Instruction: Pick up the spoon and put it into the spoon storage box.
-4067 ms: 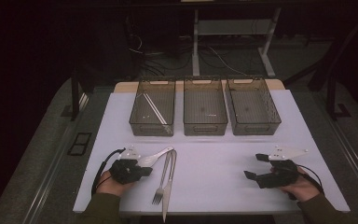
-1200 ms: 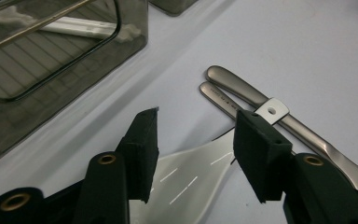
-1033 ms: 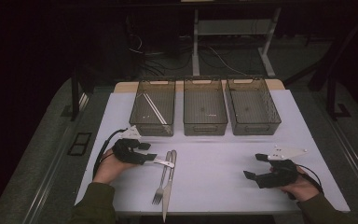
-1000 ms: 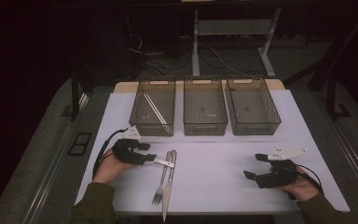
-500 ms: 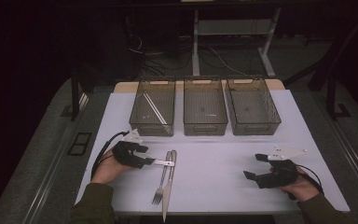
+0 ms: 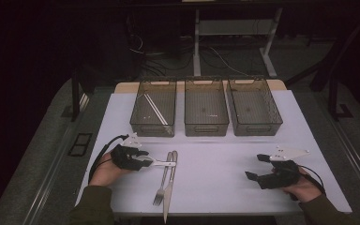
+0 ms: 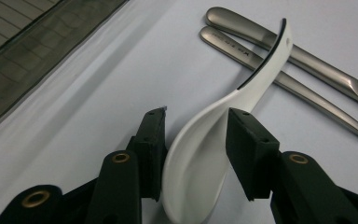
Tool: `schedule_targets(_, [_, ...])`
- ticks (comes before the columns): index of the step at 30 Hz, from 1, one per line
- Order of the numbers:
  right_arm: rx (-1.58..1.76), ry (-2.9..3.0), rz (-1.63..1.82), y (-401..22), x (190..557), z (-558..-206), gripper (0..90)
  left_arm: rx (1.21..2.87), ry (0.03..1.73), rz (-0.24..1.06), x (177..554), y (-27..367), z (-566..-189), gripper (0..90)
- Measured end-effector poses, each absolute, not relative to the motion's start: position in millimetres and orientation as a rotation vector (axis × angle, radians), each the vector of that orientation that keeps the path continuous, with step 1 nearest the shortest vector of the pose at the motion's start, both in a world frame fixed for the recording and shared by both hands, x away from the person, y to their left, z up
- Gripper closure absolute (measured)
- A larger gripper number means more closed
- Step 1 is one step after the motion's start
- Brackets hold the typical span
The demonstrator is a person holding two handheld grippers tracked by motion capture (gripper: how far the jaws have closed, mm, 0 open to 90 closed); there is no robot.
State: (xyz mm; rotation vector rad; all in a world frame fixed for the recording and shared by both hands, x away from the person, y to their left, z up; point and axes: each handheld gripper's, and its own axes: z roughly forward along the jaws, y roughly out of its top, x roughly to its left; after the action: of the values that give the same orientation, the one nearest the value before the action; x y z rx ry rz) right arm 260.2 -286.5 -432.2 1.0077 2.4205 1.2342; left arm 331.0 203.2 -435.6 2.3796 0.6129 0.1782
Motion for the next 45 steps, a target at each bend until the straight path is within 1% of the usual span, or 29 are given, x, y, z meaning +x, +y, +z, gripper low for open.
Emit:
schedule_targets(4, [1.009, 2.420, 1.235, -286.4, 260.1, -432.1, 17.9, 2.391, 0.584, 0.176, 327.5, 202.7, -435.4, 60.4])
schedule_targets(9, [1.008, 2.418, 1.235, -286.5, 260.0, -431.9, 17.9, 2.408, 0.550, 0.189, 324.2, 202.3, -434.2, 66.1])
schedule_targets(17, [1.007, 2.417, 1.235, -286.6, 260.1, -431.8, 17.9, 2.400, 0.530, 0.197, 320.0, 203.9, -430.9, 78.7])
schedule_targets(23, [1.010, 2.416, 1.237, -286.9, 259.9, -431.4, 17.9, 2.415, 0.516, 0.221, 318.9, 202.9, -429.6, 79.8])
schedule_targets(31, [1.006, 2.417, 1.238, -286.9, 260.0, -431.3, 17.9, 2.407, 0.556, 0.211, 319.7, 202.3, -429.2, 80.0])
schedule_targets(36, [1.006, 2.416, 1.239, -286.8, 260.0, -431.2, 17.9, 2.368, 0.608, 0.208, 320.4, 201.6, -426.6, 80.0])
schedule_targets(45, [1.005, 2.415, 1.237, -286.5, 260.2, -431.4, 17.9, 2.311, 0.686, 0.245, 320.1, 204.2, -418.5, 79.9])
